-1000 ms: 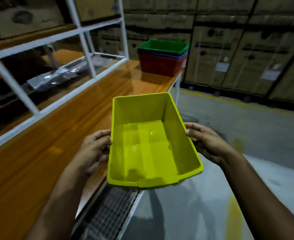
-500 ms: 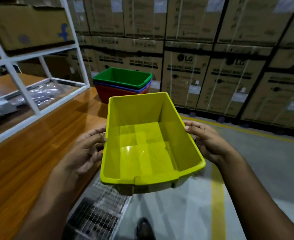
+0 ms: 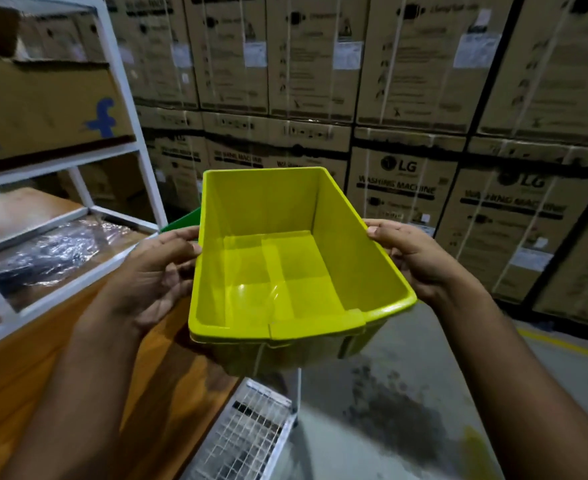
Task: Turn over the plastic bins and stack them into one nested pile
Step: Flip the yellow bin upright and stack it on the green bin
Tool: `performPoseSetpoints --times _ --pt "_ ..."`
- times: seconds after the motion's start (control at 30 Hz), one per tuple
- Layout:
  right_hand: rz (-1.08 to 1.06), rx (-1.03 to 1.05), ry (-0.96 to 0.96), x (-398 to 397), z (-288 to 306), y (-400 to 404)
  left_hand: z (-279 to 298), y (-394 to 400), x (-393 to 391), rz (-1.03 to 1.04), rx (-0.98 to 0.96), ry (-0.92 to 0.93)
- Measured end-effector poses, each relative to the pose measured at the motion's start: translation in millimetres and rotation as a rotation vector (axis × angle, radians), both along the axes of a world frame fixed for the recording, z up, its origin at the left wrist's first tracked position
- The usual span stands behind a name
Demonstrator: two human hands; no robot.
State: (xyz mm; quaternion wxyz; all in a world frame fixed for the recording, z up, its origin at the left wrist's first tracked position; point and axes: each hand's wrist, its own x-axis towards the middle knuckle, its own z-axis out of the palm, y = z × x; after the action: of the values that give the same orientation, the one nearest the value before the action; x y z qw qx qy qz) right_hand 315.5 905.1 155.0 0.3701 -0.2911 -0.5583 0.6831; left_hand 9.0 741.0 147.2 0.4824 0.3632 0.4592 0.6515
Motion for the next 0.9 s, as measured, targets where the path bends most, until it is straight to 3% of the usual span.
performPoseSetpoints --times 0.13,0.47,0.63,0.9 --pt "0.054 -0.002 0.003 -38.0 9.0 67.8 3.0 50.2 -21.0 0.105 -0.023 -0.06" --pt "0.364 0.034 -0.04 -130.7 16.5 240.4 3.4 138.0 -34.0 0.446 0.003 -0.015" --pt "0.601 0.001 -0.024 -176.0 11.4 296.3 -2.4 160.5 -15.1 0.727 -0.015 0.02" --pt "0.868 0.058 -0.084 -218.3 -2.0 337.7 -10.3 169.7 18.5 0.972 -0.041 -0.006"
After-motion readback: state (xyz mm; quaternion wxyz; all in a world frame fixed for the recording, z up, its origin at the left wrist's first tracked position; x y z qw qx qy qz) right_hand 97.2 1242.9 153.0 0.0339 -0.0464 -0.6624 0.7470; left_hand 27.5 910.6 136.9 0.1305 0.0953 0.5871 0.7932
